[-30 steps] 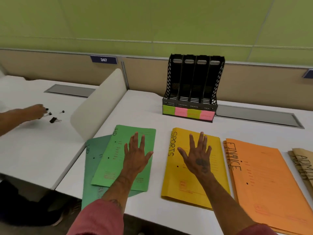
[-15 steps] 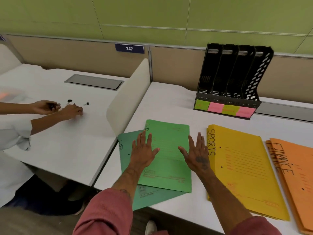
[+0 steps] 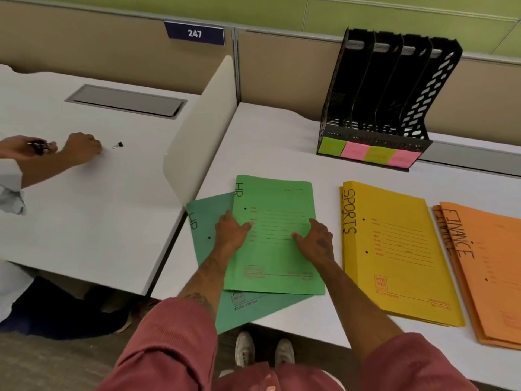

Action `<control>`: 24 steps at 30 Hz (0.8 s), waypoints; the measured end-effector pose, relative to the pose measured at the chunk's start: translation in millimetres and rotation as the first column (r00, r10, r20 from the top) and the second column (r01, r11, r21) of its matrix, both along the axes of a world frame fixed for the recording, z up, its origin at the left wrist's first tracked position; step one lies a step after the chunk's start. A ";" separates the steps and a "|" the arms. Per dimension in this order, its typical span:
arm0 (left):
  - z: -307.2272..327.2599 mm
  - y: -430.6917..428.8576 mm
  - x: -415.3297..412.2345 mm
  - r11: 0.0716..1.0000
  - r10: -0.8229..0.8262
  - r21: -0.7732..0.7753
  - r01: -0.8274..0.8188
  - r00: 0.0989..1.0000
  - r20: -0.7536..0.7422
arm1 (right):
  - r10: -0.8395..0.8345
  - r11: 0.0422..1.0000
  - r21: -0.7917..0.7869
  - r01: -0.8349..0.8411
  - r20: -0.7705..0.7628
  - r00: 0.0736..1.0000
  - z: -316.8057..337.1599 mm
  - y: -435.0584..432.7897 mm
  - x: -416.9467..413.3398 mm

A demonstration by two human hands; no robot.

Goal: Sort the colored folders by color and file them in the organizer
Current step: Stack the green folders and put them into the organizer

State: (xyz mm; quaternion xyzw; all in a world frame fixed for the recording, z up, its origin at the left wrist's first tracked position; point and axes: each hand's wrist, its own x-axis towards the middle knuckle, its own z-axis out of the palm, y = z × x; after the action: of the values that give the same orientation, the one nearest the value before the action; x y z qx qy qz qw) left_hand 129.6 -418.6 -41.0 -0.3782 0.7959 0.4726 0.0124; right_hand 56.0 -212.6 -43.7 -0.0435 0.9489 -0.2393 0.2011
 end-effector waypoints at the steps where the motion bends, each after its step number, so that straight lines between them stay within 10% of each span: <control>1: 3.1 -1.8 -1.0 0.993 0.065 0.104 -0.062 0.998 -0.027 | -0.028 0.999 -0.043 0.028 0.003 1.000 1.2 -2.0 -1.1; 12: 39.3 7.2 17.4 0.765 0.337 0.626 -0.151 0.922 -0.189 | -0.185 0.932 -0.294 0.212 0.119 0.976 13.2 -13.7 -22.0; 24: -0.1 12.0 89.3 0.815 0.560 0.260 -0.518 0.819 -0.122 | 0.071 0.966 -0.259 -0.024 0.175 0.982 7.3 -43.9 -15.3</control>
State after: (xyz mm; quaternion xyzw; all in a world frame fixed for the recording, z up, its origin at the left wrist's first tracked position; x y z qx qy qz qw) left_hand 219.0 -406.6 -41.1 -0.5377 0.5967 0.5741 -0.1588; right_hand 40.7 -256.5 -36.4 -0.0698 0.8864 -0.3575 0.2857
